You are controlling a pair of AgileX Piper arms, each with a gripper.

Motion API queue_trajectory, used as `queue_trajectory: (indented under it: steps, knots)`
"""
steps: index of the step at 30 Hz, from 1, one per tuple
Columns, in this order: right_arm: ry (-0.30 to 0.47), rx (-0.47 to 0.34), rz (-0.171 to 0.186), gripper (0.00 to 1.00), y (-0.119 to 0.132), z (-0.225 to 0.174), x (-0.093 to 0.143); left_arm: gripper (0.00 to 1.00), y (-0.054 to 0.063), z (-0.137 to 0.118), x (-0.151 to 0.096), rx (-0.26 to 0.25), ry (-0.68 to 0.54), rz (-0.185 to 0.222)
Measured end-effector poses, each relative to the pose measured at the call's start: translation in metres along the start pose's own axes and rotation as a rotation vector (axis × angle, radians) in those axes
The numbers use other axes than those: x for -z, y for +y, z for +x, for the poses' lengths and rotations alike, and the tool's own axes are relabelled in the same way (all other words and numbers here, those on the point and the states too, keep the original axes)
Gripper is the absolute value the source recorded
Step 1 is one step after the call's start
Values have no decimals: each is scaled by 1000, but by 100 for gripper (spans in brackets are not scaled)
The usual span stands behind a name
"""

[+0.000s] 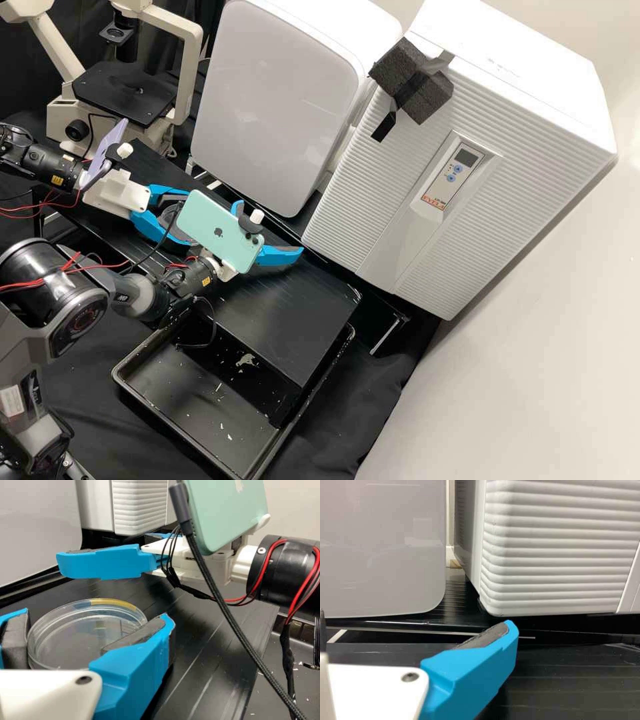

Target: Place the petri dish on the microscope

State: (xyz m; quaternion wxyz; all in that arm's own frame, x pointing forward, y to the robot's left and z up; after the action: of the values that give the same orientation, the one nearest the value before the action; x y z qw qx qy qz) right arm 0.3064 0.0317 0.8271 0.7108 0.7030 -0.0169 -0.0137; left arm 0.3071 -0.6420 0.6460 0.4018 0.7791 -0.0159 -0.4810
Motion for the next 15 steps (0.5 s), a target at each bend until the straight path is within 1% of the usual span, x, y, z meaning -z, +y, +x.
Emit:
queue_trajectory:
  steps: [8,11,13,14,15]
  knots:
    - [0,0,0,100,0,0,0,0,-1,-4,8,-13,15,-8]
    - [0,0,0,100,0,0,0,0,-2,-7,11,-22,19,-23]
    - [0,0,0,100,0,0,0,0,-2,-11,13,-23,30,-26]
    - [0,0,0,100,0,0,0,0,1,-15,15,-34,38,-26]
    - [0,0,0,100,0,0,0,0,1,-18,16,-34,42,-26]
